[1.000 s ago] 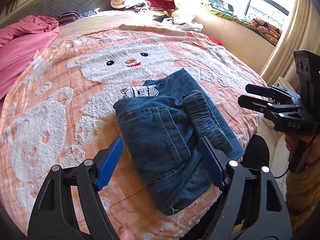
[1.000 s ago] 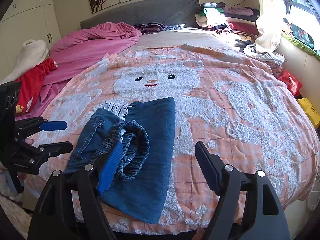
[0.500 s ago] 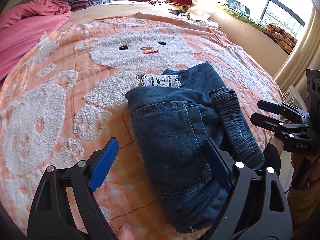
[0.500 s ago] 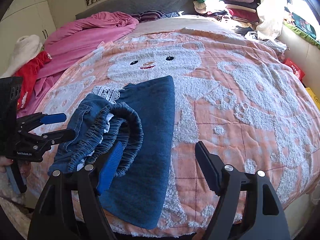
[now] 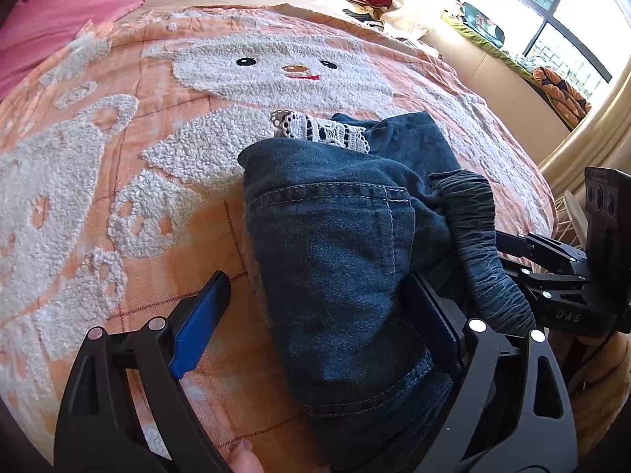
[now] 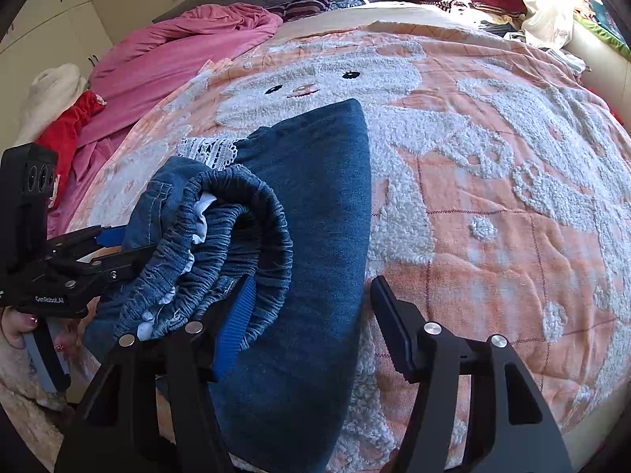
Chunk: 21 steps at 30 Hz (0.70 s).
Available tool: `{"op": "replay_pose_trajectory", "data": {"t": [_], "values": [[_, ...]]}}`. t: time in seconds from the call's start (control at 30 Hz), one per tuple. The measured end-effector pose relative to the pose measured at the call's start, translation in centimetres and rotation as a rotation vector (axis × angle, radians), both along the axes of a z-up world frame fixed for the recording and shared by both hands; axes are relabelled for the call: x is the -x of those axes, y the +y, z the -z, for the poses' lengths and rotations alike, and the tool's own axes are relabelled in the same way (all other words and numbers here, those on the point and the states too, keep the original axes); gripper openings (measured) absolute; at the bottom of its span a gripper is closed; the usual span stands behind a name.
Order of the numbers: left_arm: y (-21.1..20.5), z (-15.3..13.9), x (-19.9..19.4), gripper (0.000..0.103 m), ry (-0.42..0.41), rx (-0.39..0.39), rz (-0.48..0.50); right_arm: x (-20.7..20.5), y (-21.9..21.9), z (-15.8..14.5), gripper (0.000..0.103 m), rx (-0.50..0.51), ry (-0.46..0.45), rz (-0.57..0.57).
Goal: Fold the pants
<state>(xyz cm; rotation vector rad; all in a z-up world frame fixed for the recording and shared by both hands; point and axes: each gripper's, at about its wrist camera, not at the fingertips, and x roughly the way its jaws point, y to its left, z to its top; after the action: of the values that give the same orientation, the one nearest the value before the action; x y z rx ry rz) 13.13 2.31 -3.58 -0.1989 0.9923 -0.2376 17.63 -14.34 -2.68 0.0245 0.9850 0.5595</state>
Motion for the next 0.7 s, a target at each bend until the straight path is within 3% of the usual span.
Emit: {"op": "replay_pose_trajectory", "data": {"t": [0.27, 0.33, 0.4, 0.47, 0.57, 0.7], "values": [[-0.7, 0.5, -0.7, 0.085, -0.005, -0.007, 0.005, -0.8, -0.1, 0.5, 0.053, -0.057, 0.005, -0.020], [-1.0, 0.6, -1.0, 0.084, -0.008, -0.006, 0.005, -1.0, 0.1, 0.6, 0.043, -0.077, 0.007, -0.030], [-1.1, 0.5, -1.0, 0.074, -0.012, 0.013, 0.001, -0.8, 0.3, 0.4, 0.031, -0.093, -0.001, -0.052], [-1.6, -0.2, -0.5, 0.064, -0.041, 0.007, -0.006, -0.4, 0.8, -0.2, 0.026, -0.091, -0.028, -0.060], [-2.6, -1.2, 0.0, 0.060, -0.077, -0.034, 0.006, 0.5, 1.4, -1.6, 0.019, -0.097, -0.073, -0.072], [-2.1, -2.2, -0.4, 0.058, -0.066, 0.018, 0.005, 0.8, 1.8, -3.1, 0.017, -0.066, -0.121, -0.078]]}}
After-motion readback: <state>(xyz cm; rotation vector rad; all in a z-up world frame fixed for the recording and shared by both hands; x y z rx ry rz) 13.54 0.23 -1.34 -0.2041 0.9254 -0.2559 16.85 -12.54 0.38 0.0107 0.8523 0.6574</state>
